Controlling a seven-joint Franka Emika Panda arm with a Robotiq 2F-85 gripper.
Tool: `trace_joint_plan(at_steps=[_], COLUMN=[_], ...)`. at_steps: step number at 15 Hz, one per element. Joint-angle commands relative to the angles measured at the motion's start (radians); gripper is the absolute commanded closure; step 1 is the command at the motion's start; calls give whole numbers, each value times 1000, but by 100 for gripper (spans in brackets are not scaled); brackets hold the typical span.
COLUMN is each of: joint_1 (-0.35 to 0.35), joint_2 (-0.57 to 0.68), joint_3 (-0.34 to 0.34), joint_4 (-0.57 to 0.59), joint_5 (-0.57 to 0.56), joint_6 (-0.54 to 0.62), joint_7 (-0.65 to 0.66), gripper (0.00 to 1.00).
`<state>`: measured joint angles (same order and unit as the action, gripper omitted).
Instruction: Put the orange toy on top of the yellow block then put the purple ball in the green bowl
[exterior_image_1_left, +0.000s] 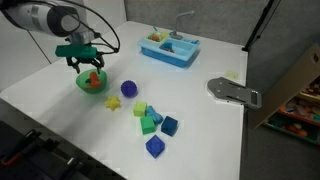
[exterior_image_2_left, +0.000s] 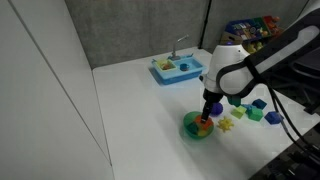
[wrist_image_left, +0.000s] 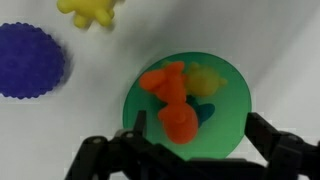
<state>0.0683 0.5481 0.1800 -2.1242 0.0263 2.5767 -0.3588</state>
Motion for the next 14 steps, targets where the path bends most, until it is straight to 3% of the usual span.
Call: trace_joint_plan(at_steps=[1,5,6,8,10,14], joint_1=[-43,-63,-66,-69,-69,-64], joint_2=[27,66,75,86,91,79], joint_3=[35,59,64,69,70,65], joint_4=[6,22,26,30,33,30], joint_5=[-4,-7,-9,-13,-17,-28], joint_6=[29,56,57,59,60,63], joint_7=[-63,-107,-113,-116,-117,-107], gripper=[0,0,5,30,39,73])
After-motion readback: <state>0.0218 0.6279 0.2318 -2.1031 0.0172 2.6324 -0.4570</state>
